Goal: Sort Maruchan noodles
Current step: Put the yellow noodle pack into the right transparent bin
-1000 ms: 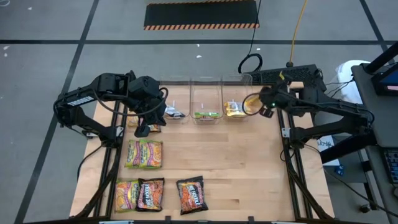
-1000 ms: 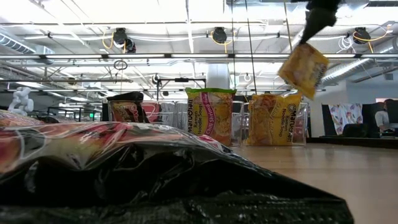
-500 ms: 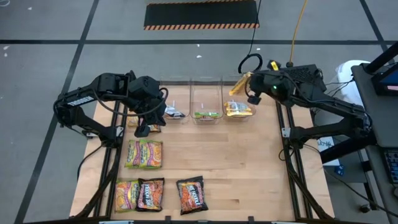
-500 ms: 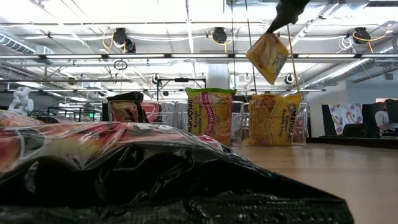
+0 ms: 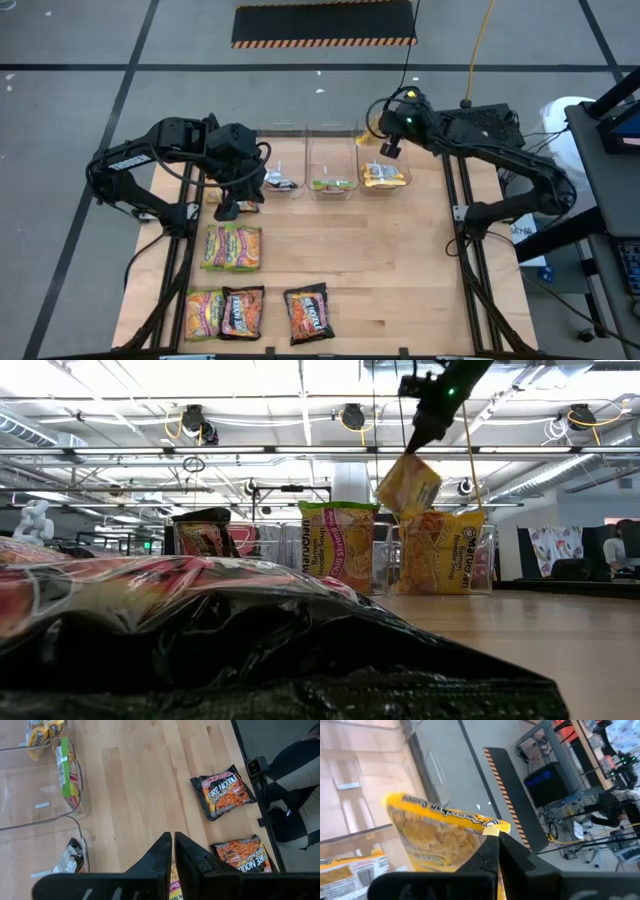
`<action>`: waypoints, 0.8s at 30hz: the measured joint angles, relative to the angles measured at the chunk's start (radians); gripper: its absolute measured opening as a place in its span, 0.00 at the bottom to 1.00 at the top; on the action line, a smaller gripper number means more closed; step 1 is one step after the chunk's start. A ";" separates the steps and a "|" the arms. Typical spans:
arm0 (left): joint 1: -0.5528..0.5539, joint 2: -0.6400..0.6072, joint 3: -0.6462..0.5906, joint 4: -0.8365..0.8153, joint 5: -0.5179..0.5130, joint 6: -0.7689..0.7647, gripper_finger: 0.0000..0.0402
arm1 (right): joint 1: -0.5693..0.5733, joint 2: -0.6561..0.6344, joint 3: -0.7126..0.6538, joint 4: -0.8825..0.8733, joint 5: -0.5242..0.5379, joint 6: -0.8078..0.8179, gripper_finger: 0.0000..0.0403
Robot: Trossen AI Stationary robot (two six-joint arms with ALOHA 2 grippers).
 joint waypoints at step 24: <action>0.000 0.000 0.000 -0.005 0.000 0.028 0.06 | -0.133 0.133 -0.023 -0.174 -0.085 0.039 0.00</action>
